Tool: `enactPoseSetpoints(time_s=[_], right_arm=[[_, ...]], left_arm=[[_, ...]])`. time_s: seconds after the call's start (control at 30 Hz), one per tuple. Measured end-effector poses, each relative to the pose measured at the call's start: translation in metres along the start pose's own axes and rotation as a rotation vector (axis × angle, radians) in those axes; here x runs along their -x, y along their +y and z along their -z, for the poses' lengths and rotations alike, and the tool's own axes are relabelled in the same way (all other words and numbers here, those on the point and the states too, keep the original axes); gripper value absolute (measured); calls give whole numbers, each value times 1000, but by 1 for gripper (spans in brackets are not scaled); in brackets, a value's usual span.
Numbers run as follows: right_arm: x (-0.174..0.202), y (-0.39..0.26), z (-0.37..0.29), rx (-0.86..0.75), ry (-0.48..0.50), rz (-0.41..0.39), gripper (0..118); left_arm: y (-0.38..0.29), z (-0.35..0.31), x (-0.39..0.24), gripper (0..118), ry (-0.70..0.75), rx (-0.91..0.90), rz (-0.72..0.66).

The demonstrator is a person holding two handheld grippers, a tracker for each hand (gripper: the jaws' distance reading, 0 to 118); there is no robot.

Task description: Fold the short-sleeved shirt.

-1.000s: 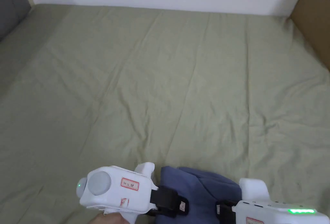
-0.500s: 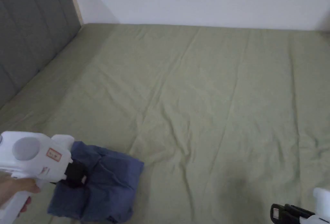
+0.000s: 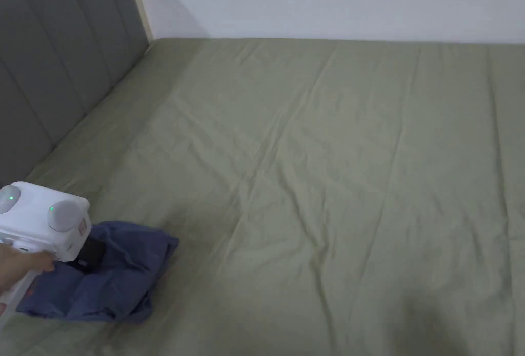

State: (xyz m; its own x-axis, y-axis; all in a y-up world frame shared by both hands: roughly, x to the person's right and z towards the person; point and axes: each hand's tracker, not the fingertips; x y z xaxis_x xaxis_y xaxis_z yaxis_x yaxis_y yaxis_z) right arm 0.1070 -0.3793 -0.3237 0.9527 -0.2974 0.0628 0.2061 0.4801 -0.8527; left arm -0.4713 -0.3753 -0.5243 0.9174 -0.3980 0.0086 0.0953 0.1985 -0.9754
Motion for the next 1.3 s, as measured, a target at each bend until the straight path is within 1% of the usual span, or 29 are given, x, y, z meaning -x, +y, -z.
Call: enactPoseSetpoints(time_s=[0.03, 0.1, 0.17, 0.2, 0.27, 0.33, 0.43, 0.47, 0.5, 0.57, 0.6, 0.63, 0.67, 0.7, 0.73, 0.77, 0.8, 0.83, 0.87, 0.93, 1.0, 1.03, 1.07, 1.1, 1.13, 1.17, 1.2, 1.23, 1.3], right_arm=[[-1, 1, -1, -3, 5, 4, 0], [-1, 3, -4, -13, 16, 6, 0], [0, 4, -8, -25, 22, -2, 0], [0, 5, -9, -31, 25, -7, 0], [1, 7, -13, -46, 33, -17, 0], [2, 10, -20, -71, 39, -24, 0], [3, 17, -35, -113, 54, -45, 0], [4, 20, -40, -129, 50, -55, 0], [6, 24, -47, -158, 39, -69, 0], [10, 29, -61, -228, 30, -92, 0], [13, 32, -68, -257, 24, -98, 0], [16, 35, -76, -289, 23, -111, 0], [19, 37, -83, -311, 13, -121, 0], [22, 38, -91, -336, 0, -136, 0], [25, 39, -98, -369, -1, -155, 0], [28, 39, -105, -391, -11, -164, 0], [31, 40, -112, -418, -21, -181, 0], [34, 41, -119, -450, -27, -200, 0], [37, 41, -125, -473, -40, -205, 0], [42, 42, -136, -518, -53, -219, 0], [46, 43, -146, -542, -67, -226, 0], [47, 43, -152, -566, -67, -235, 0], [49, 44, -156, -586, -74, -241, 0], [50, 45, -161, -616, -94, -243, 0], [52, 46, -166, -653, -100, -237, 4], [53, 46, -170, -684, -106, -237, 13], [54, 46, -175, -708, -113, -248, 27], [56, 48, -177, -728, -112, -256, 50], [60, 51, -184, -744, -116, -268, 86]], left_arm=[[-3, -7, 4, 100, -34, -19, -45], [-8, -24, 16, 100, -127, -50, -144], [-18, -52, 14, 100, -215, -106, -219], [-21, -62, 19, 95, -263, -147, -238], [-36, -98, 5, 59, -330, -241, -260], [-57, -131, -10, 13, -421, -382, -330], [-86, -182, -48, 0, -589, -514, -286], [-92, -190, -60, 0, -585, -555, -245], [-99, -206, -76, 0, -529, -593, -225], [-108, -226, -109, 0, -309, -628, -196], [-114, -228, -124, 0, -237, -676, -178], [-118, -234, -136, 0, -225, -710, -181], [-123, -242, -142, 0, -253, -737, -173], [-129, -250, -148, 0, -338, -781, -201], [-134, -260, -159, 0, -373, -801, -235], [-136, -268, -165, 0, -402, -820, -236], [-138, -275, -173, 0, -405, -841, -230], [-139, -285, -183, 0, -359, -861, -198], [-140, -293, -190, 0, -346, -895, -189], [-140, -304, -194, 0, -355, -933, -201], [-140, -318, -199, 0, -404, -954, -242], [-141, -323, -199, 0, -409, -968, -242], [-143, -327, -199, 2, -414, -1008, -261], [-145, -331, -200, 13, -405, -1029, -288], [-146, -338, -202, 42, -405, -1037, -278], [-147, -341, -202, 72, -423, -1046, -256], [-147, -344, -201, 100, -449, -1055, -233], [-148, -347, -201, 118, -475, -1056, -218], [-152, -357, -203, 118, -455, -1080, -215]])
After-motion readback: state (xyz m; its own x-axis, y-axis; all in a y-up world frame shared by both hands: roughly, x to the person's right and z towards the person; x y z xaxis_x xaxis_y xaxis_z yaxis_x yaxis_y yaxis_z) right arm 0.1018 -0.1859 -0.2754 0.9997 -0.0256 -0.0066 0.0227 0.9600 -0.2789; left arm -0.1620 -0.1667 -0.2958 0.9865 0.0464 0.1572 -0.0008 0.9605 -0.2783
